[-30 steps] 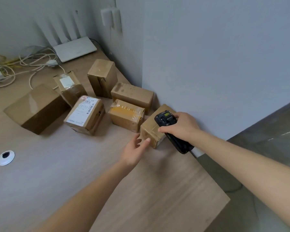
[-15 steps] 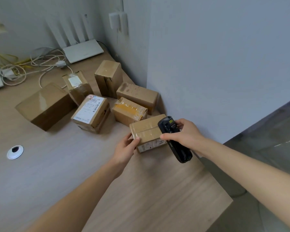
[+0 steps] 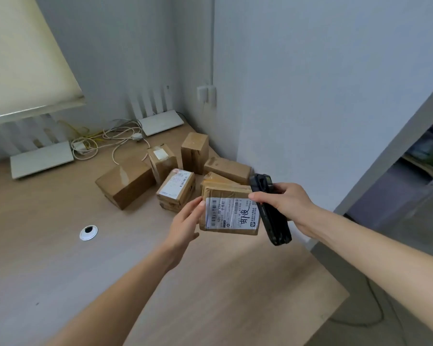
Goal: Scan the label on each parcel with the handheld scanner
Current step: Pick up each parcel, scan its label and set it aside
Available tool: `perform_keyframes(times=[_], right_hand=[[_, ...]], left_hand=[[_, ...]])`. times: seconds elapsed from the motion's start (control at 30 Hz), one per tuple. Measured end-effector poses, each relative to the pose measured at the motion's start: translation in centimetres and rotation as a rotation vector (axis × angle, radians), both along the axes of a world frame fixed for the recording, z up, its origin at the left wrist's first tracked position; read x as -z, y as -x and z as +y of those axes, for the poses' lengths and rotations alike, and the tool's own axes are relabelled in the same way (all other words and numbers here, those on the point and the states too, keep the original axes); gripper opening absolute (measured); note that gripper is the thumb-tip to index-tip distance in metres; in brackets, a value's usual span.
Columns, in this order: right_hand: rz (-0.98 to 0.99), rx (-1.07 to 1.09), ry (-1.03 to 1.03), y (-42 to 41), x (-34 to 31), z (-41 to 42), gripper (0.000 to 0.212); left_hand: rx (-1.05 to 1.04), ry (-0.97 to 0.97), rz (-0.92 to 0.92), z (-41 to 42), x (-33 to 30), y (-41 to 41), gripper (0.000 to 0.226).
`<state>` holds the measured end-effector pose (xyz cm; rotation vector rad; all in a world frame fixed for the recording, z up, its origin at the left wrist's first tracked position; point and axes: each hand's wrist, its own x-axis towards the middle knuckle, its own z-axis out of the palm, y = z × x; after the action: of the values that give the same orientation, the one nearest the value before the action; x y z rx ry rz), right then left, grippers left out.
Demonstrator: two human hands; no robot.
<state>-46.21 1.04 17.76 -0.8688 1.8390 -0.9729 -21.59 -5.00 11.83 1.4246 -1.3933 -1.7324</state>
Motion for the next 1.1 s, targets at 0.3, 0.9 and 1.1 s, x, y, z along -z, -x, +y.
perform_keyframes(times=[0.3, 0.9, 1.1], right_hand=[[0.054, -0.069, 0.0, -9.8, -12.1, 7.3, 0.04], [0.977, -0.685, 0.127, -21.9, -28.0, 8.7, 0.061], [1.091, -0.677, 0.205, -24.3, -30.0, 8.8, 0.065]], left_hand=[[0.033, 0.206, 0.046, 6.6, -11.3, -10.6, 0.061], [-0.271, 0.462, -0.26, 10.6, -27.8, -24.6, 0.058], [-0.352, 0.47, -0.295, 12.2, -29.9, -26.6, 0.061]])
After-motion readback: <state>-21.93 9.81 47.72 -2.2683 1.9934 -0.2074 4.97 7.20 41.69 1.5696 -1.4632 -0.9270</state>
